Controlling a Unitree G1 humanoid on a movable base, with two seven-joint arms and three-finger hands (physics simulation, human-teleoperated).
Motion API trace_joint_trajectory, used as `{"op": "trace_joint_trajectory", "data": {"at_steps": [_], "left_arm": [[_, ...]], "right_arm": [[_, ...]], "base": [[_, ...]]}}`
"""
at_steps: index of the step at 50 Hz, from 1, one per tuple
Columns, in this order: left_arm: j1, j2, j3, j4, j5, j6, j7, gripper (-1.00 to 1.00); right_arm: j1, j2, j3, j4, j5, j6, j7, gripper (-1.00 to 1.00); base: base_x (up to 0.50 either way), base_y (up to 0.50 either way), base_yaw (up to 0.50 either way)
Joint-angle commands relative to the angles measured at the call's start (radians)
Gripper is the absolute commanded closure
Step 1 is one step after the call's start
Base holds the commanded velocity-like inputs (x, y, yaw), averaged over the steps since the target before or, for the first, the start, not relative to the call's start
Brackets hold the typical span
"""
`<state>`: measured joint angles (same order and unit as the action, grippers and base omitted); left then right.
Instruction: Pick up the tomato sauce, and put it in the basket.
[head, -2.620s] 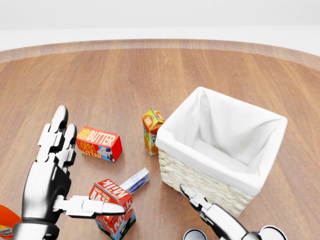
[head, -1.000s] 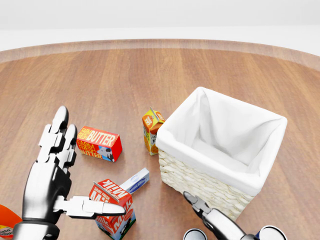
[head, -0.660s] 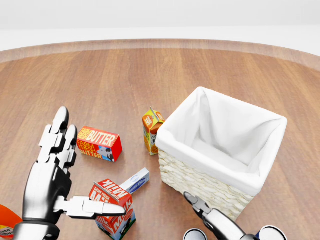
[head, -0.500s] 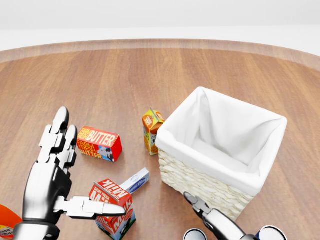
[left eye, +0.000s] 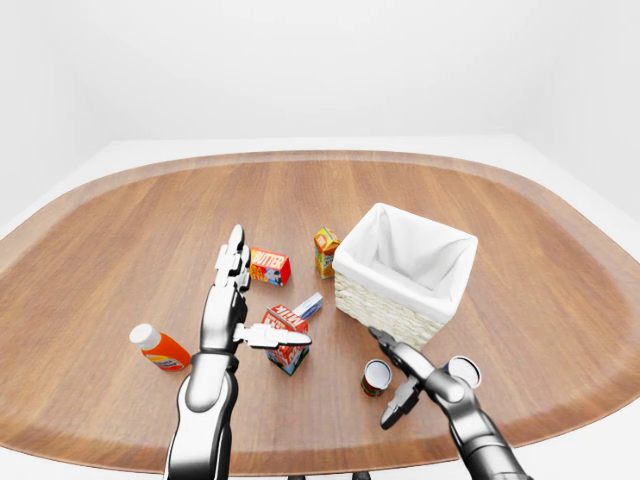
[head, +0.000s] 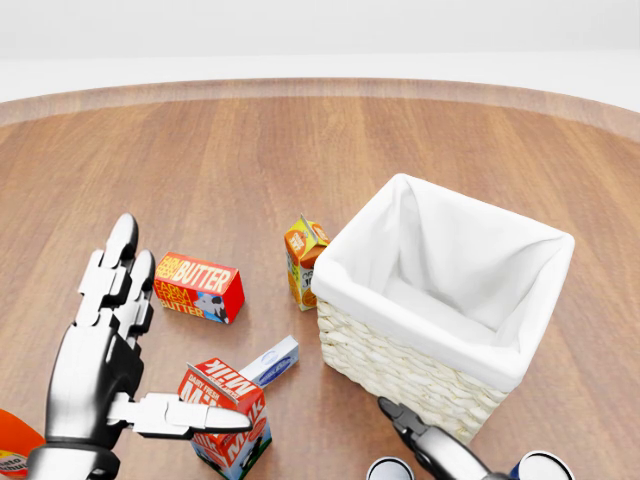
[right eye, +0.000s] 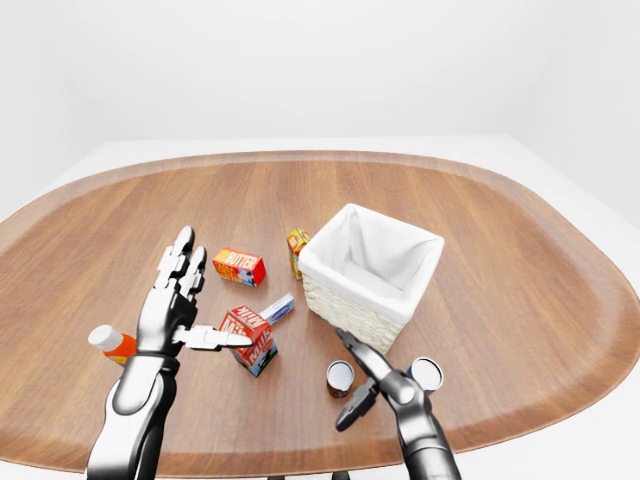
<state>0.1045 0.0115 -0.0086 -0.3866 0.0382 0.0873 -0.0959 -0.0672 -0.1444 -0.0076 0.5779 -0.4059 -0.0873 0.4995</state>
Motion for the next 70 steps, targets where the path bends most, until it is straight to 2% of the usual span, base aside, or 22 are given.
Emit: {"op": "trace_joint_trajectory", "data": {"at_steps": [1, 8, 11, 12, 13, 23, 36, 55, 65, 70], "left_arm": [[0.000, 0.000, 0.000, 0.005, 0.001, 0.000, 0.000, -1.00], [-0.001, 0.000, 0.000, -0.002, 0.000, 0.000, 0.000, -1.00], [0.000, 0.000, 0.000, 0.000, 0.000, 0.000, 0.000, -1.00], [0.000, 0.000, 0.000, -0.002, -0.001, 0.000, 0.000, -1.00], [0.001, 0.000, 0.000, -0.003, 0.000, 0.000, 0.000, -1.00], [0.001, 0.000, -0.001, -0.006, 0.000, 0.000, 0.000, -1.00], [0.002, 0.000, -0.001, -0.005, 0.000, 0.000, 0.000, -1.00], [0.002, 0.000, -0.002, 0.003, 0.003, 0.000, 0.001, -1.00], [0.001, 0.000, -0.002, 0.011, 0.004, 0.000, 0.002, -1.00], [0.001, -0.001, -0.003, 0.013, 0.004, 0.000, 0.003, -1.00]], "right_arm": [[-0.044, -0.009, 0.000, 0.121, -0.003, 0.000, -0.034, -1.00], [-0.044, -0.006, 0.002, 0.119, -0.003, 0.000, -0.034, -1.00], [-0.017, -0.001, 0.003, 0.051, 0.003, 0.000, -0.011, -1.00], [-0.007, 0.002, 0.002, 0.020, 0.005, 0.000, -0.003, 0.24], [-0.005, 0.004, 0.000, 0.007, 0.008, 0.000, -0.001, 1.00], [0.049, 0.013, 0.006, -0.133, 0.008, 0.000, 0.042, 1.00], [0.030, 0.007, 0.000, -0.077, 0.015, 0.000, 0.030, 1.00], [0.127, 0.031, -0.008, -0.408, 0.057, 0.000, 0.097, 1.00], [0.195, 0.048, 0.005, -0.626, 0.067, 0.102, 0.142, 1.00], [0.209, 0.052, 0.010, -0.678, 0.067, 0.134, 0.149, 1.00]], "base": [[0.00, 0.00, 0.00], [0.00, 0.00, 0.00], [0.00, 0.00, 0.00], [0.01, 0.00, 0.00], [0.00, 0.00, 0.00], [0.00, 0.00, 0.00], [0.00, 0.00, 0.00], [0.00, 0.00, 0.00], [0.00, 0.00, 0.00], [0.00, 0.00, 0.00]]}}
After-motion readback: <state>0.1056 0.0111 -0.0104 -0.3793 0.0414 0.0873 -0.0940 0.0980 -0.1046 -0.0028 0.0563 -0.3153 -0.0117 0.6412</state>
